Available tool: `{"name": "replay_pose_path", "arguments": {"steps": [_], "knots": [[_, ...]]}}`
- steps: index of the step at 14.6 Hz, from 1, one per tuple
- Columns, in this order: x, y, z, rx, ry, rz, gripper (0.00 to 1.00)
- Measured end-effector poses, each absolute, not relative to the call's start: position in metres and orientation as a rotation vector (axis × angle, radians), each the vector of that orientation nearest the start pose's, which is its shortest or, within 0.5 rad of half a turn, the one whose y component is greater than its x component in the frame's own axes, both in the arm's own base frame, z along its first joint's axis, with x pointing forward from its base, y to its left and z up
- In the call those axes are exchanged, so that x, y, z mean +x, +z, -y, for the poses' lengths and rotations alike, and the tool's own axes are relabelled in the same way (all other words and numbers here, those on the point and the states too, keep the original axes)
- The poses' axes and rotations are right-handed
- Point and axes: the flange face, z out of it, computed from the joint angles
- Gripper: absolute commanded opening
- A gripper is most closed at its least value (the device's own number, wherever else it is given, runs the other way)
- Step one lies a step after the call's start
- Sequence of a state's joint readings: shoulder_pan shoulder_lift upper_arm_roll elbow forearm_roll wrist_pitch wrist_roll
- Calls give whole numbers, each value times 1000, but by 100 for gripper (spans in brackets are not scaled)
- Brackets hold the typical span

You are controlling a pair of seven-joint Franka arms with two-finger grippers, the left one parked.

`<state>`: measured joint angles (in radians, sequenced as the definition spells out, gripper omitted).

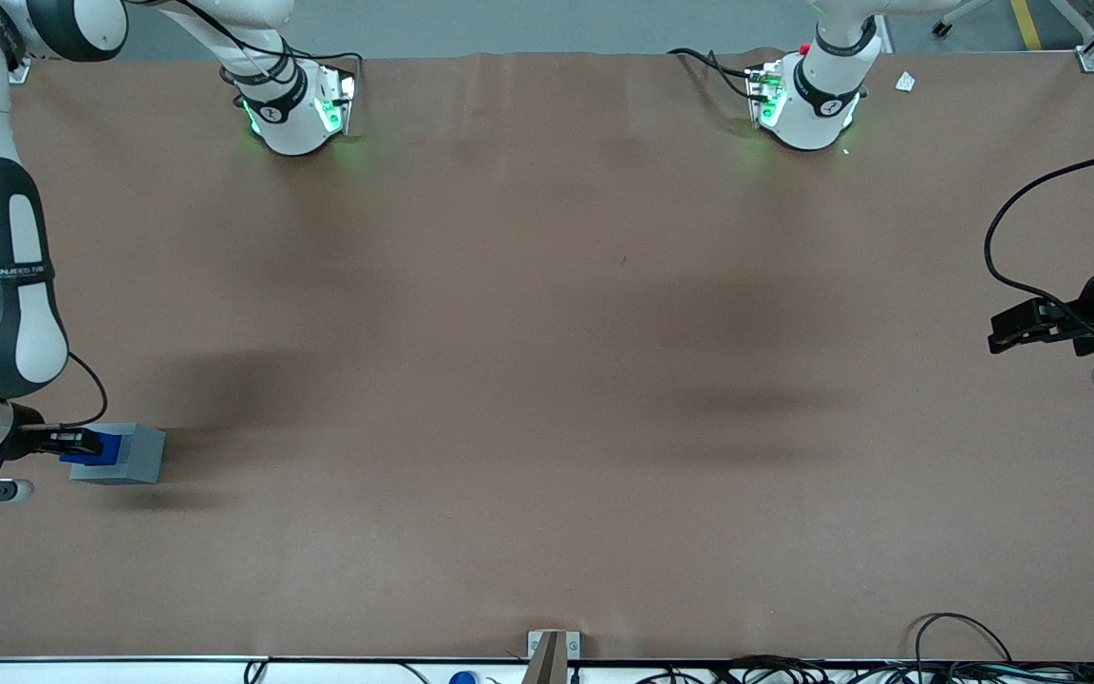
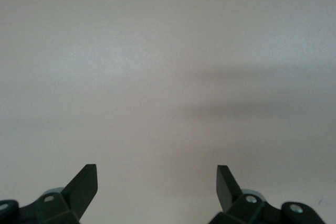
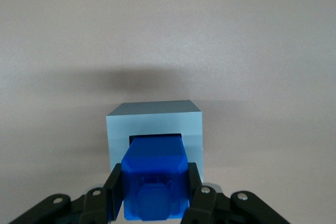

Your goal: Insert blue part into gray base with right arm

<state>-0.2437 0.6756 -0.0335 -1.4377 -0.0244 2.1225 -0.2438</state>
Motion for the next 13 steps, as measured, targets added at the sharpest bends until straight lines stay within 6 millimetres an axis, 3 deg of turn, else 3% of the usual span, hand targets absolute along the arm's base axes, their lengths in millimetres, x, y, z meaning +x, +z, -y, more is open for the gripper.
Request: {"name": "replay_pose_path", "arguments": {"steps": [2,3,5,8,13], "knots": [[696,294,194,-3181,1,-25,34],[696,294,194,-3181,1,-25,71],[696,294,194,-3179,0,-26,78],[696,294,194,-3175,-2,-30,100],[695,298,191,-3136,6,-62,100]]}}
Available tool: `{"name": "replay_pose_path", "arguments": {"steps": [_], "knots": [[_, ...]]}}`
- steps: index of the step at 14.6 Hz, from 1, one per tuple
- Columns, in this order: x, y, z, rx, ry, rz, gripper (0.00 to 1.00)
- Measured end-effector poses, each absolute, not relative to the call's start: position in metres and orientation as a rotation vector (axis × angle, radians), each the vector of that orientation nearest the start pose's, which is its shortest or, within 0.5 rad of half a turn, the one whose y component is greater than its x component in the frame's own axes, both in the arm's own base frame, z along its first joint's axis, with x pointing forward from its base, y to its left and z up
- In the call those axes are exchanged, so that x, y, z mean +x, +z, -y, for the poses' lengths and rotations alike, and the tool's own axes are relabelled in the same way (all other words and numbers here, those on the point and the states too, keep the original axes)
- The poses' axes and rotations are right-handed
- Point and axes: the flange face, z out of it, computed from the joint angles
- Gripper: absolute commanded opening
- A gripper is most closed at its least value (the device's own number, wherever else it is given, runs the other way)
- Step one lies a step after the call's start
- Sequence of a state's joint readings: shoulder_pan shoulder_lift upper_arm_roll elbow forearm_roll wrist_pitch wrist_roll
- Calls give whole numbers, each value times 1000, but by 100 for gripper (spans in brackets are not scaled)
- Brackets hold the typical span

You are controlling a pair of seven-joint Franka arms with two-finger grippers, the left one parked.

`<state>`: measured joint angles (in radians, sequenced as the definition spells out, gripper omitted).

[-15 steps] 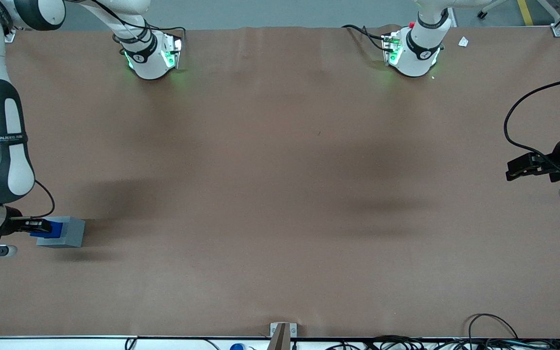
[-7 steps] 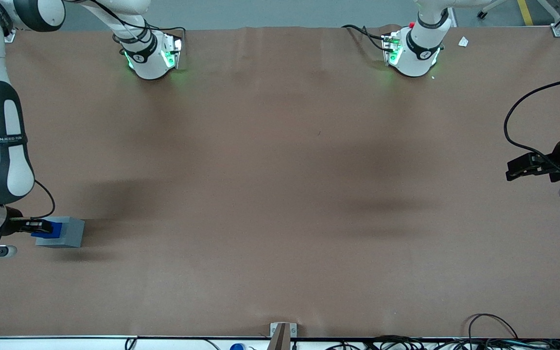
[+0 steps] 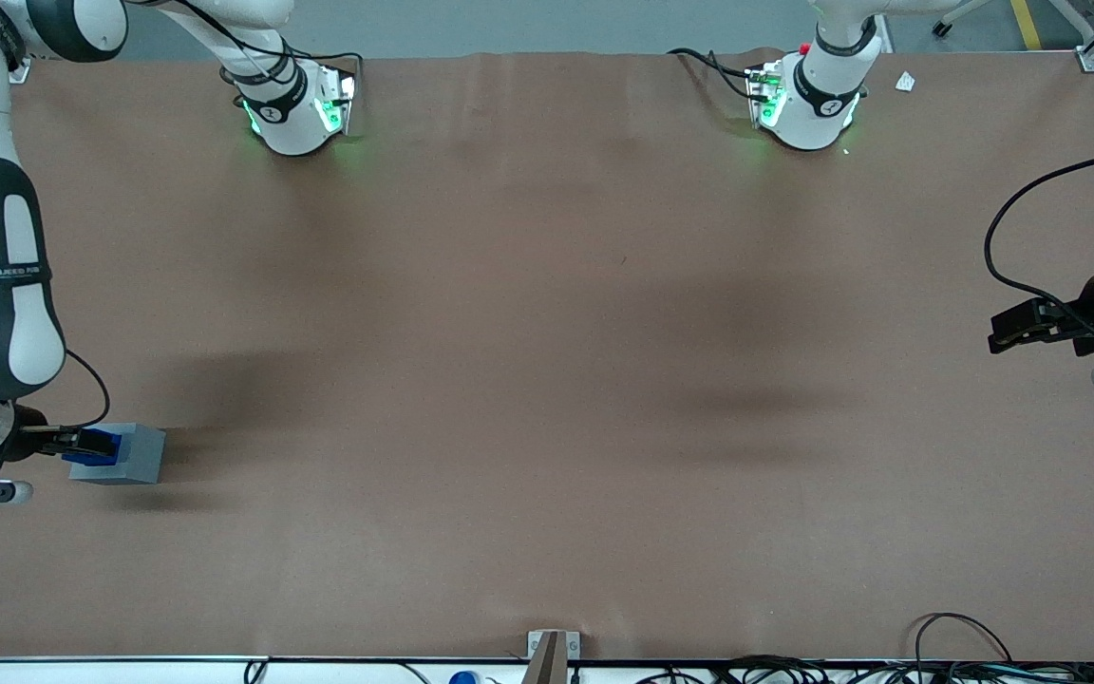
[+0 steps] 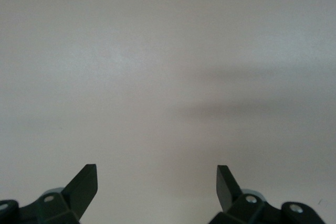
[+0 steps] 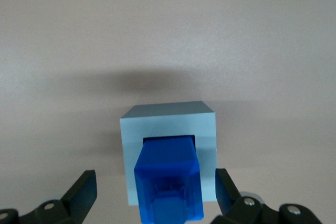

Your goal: Insert blue part into gray base with right arm

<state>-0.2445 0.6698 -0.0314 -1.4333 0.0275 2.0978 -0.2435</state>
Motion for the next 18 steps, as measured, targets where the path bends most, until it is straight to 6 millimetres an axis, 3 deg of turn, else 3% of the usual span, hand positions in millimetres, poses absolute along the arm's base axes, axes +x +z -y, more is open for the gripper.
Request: {"name": "replay_pose_path", "arguments": {"steps": [1,3,7,9,11,13,15,18], "knots": [[693,308,192,-3124,17,-73,100],[686,348,192,-3092,39,-97,100],[649,474,176,-3055,74,-97,100],[623,537,153,-3049,65,-96,100],[602,585,114,-3049,72,-111,100],[586,613,71,-3066,96,-138,100],[578,627,35,-3102,98,-155,100],[578,630,14,-3131,95,-176,100]]}}
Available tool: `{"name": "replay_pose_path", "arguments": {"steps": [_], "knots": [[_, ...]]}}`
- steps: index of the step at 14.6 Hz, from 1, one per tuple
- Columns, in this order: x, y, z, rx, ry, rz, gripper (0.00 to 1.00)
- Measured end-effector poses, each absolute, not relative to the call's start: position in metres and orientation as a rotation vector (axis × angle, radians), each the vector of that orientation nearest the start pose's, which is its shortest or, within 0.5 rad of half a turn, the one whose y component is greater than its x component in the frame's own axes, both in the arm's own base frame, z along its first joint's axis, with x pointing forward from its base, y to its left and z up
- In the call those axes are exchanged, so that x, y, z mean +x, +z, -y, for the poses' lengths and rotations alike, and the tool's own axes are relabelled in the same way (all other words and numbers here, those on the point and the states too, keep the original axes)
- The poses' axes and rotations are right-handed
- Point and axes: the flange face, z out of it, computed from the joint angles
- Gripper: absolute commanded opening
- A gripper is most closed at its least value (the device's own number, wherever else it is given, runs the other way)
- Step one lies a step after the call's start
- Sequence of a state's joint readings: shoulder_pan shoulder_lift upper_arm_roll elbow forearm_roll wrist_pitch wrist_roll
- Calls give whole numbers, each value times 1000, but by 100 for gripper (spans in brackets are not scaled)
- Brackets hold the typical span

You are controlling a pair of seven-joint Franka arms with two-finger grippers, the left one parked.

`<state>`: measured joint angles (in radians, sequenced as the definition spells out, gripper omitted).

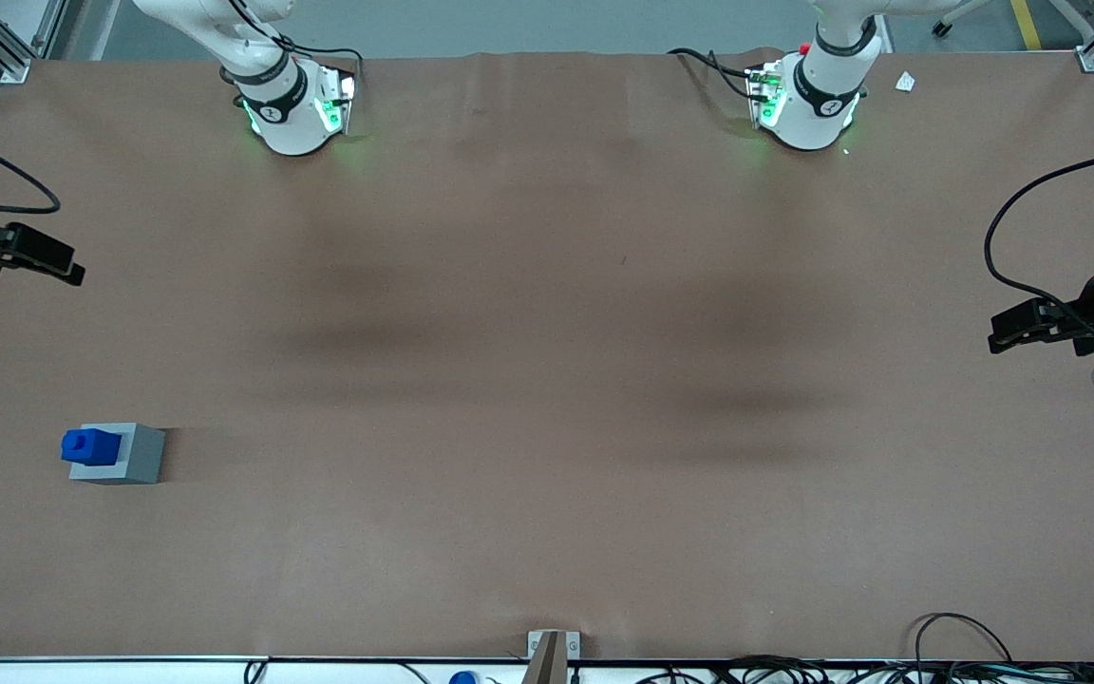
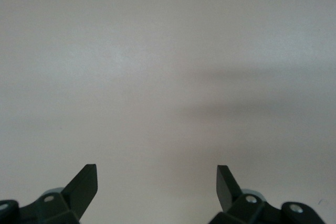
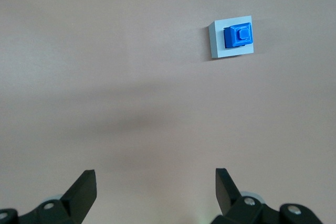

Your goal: Insert blue part into gray base with right arm

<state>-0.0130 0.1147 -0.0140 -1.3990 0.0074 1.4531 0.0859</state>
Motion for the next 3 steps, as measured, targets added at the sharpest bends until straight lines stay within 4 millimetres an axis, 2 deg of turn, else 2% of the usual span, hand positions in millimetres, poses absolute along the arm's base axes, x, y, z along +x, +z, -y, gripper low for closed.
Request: {"name": "replay_pose_path", "arguments": {"steps": [3], "knots": [[578,638,24,-3145,60,-204,100]]}}
